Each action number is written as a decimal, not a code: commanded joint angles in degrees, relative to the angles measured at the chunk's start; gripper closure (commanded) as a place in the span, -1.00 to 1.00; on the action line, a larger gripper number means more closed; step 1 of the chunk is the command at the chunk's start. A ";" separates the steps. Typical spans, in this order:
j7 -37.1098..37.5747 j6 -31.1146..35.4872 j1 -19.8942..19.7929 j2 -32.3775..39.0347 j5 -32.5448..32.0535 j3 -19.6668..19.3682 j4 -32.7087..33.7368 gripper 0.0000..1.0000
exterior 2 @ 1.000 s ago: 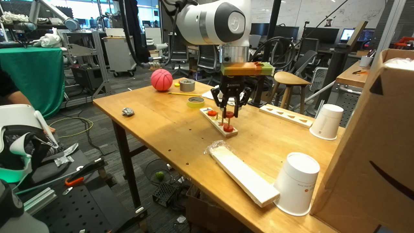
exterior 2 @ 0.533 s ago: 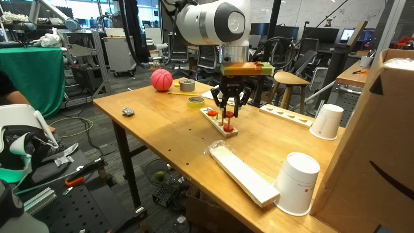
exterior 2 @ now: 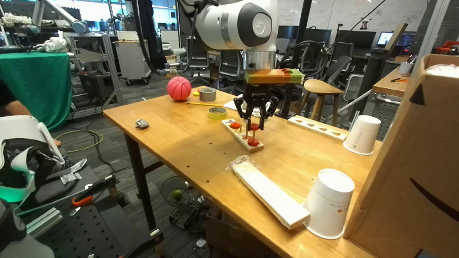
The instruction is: Move one right block to the first right position, then the left block, then the remaining block to the first right position
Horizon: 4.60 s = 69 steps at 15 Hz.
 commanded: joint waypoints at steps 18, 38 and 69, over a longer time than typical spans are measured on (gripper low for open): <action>-2.02 0.29 -0.06 -1.83 -0.59 -0.19 -1.36 0.51; -2.45 0.75 -0.30 -0.42 -0.14 -0.18 -1.13 0.51; -3.41 -2.84 1.29 5.15 -0.65 1.12 7.52 0.51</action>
